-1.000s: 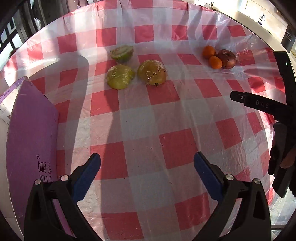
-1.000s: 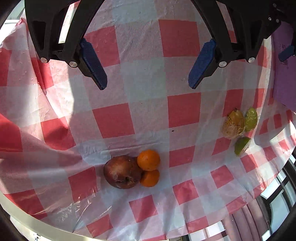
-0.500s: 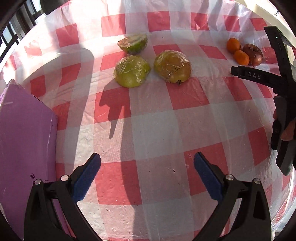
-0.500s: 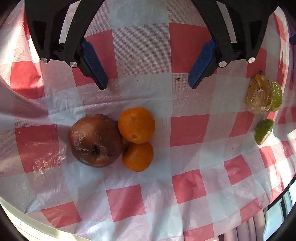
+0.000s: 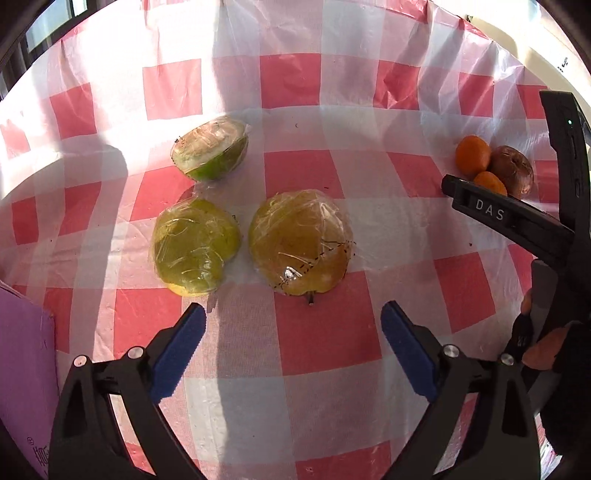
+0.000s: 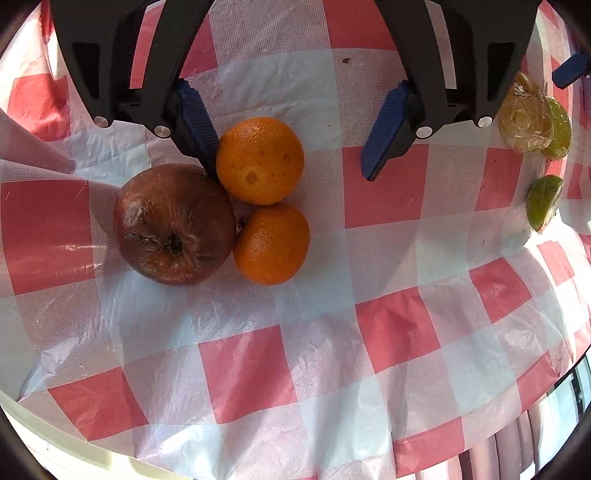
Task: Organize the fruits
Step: 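Grasp an orange with the right tool while the left grasps a plastic-wrapped yellow fruit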
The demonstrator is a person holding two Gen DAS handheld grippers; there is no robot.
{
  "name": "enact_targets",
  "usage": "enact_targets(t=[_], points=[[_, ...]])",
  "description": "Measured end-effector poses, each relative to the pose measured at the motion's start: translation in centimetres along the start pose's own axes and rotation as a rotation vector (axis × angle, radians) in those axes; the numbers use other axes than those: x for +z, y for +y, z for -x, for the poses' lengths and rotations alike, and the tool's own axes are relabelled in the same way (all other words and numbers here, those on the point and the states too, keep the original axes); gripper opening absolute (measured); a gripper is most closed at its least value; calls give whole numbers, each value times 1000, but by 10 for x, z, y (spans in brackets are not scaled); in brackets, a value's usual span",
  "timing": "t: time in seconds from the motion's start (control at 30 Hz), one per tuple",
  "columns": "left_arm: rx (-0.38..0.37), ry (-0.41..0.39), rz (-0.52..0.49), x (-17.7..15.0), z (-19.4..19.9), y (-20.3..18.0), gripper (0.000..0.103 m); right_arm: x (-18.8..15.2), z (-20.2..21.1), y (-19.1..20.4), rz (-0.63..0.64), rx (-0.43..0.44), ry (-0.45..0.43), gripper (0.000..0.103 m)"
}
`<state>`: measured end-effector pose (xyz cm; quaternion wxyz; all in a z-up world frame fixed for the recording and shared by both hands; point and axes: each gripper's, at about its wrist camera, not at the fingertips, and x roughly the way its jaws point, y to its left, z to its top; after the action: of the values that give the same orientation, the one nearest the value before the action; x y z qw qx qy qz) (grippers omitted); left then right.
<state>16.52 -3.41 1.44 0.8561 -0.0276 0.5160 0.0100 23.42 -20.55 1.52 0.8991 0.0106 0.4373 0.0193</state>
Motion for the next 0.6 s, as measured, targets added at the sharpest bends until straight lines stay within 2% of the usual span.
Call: enact_targets(t=[0.03, 0.1, 0.27, 0.3, 0.37, 0.5, 0.6], points=[[-10, -5, -4, 6, -4, -2, 89, 6, -6, 0, -6, -4, -4, 66], [-14, -19, -33, 19, -12, -9, 85, 7, -5, -2, -8, -8, -6, 66], [3, -47, -102, 37, -23, -19, 84, 7, -5, -2, 1, 5, -8, 66], [4, -59, -102, 37, -22, -18, 79, 7, -6, -2, 1, 6, -8, 66], [9, -81, -93, 35, -18, -15, 63, 7, -10, 0, 2, 4, -8, 66], [-2, -56, -108, 24, -8, -12, 63, -2, -2, -4, -1, 2, -10, 65], [3, -55, -83, 2, 10, -9, 63, -3, -1, -2, -4, -2, -12, 62]])
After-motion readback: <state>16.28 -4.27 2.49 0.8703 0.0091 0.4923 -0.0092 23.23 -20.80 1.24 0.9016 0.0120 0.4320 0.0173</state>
